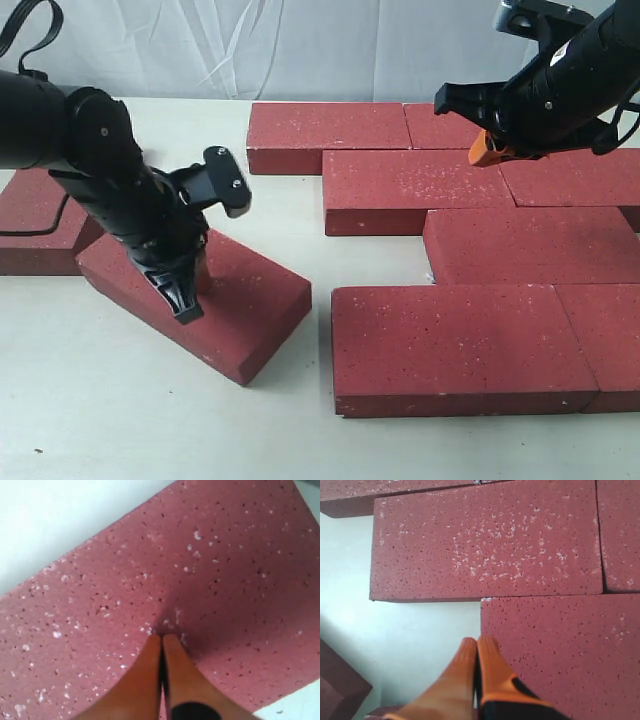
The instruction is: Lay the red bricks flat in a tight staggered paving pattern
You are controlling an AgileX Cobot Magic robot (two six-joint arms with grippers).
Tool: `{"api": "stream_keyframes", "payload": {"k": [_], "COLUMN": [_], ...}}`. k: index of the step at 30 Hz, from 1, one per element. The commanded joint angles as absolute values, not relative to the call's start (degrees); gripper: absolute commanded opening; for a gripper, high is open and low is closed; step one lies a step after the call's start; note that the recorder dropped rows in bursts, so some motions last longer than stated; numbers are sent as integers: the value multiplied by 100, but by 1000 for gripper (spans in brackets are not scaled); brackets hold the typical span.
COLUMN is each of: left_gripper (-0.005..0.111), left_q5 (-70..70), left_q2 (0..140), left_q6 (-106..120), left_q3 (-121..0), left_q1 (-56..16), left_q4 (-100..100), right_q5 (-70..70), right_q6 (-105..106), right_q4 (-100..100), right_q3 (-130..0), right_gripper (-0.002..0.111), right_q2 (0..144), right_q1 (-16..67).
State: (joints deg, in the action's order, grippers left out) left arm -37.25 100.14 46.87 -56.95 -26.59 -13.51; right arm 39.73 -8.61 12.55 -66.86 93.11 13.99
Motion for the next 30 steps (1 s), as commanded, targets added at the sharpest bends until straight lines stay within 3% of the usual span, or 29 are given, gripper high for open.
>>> {"api": "stream_keyframes", "payload": {"k": [1, 6, 12, 30], "left_gripper": [0, 0, 0, 0], "left_q5": [-3400, -3007, -2990, -3774], "left_q2": [10063, 10063, 10032, 9490], "left_q6": [3800, 2184, 2167, 5647], "left_q3": [-5685, -5685, -5803, -5680], "left_q1": [-2357, -2299, -2299, -2299], "left_q4": [-1235, -1426, -1957, -2656], "right_q5": [3930, 3906, 3907, 3907], "right_q6": [-819, -819, -819, -717], "right_q4": [1269, 1269, 1280, 1440], "right_q3": [-6717, -6717, -6717, -6717], "right_gripper": [-1, -1, -1, -1], "right_q2": [9256, 9256, 9256, 9256], "right_q1": [1372, 1372, 1372, 1372]}}
